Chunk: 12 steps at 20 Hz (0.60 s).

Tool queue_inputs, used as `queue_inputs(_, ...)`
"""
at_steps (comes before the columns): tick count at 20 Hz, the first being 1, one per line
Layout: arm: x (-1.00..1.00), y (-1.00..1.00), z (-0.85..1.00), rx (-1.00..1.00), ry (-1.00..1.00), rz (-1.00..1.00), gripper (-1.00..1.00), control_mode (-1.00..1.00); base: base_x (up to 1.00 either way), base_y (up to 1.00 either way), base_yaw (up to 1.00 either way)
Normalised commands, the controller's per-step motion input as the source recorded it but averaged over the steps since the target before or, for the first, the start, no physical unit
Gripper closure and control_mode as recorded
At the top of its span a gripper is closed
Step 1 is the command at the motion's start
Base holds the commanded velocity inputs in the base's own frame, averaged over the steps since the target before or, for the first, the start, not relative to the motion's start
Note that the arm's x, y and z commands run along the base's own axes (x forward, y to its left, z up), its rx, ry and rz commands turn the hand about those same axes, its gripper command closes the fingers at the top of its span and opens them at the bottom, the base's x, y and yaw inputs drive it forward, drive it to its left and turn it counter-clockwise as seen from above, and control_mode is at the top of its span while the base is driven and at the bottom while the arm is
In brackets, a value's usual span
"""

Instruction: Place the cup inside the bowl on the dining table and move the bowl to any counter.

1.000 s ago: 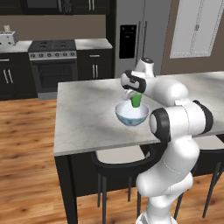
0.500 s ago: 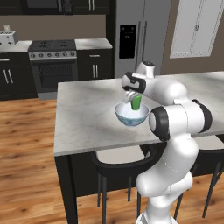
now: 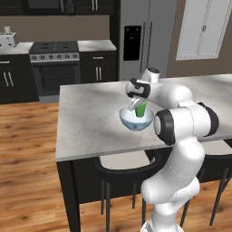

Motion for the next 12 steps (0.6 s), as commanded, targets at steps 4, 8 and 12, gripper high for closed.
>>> queue_inputs(4, 0.0, 0.0, -0.24, 0.0, -0.01, 0.04, 1.0, -1.0, 0.0, 0.0, 0.0)
queue_inputs(8, 0.0, 0.0, -0.21, 0.0, -0.02, 0.04, 1.0, -1.0, 0.0, 0.0, 0.0)
queue_inputs(12, 0.0, 0.0, -0.16, 0.0, 0.0, 0.04, 1.0, -1.0, 0.0, 0.0, 0.0)
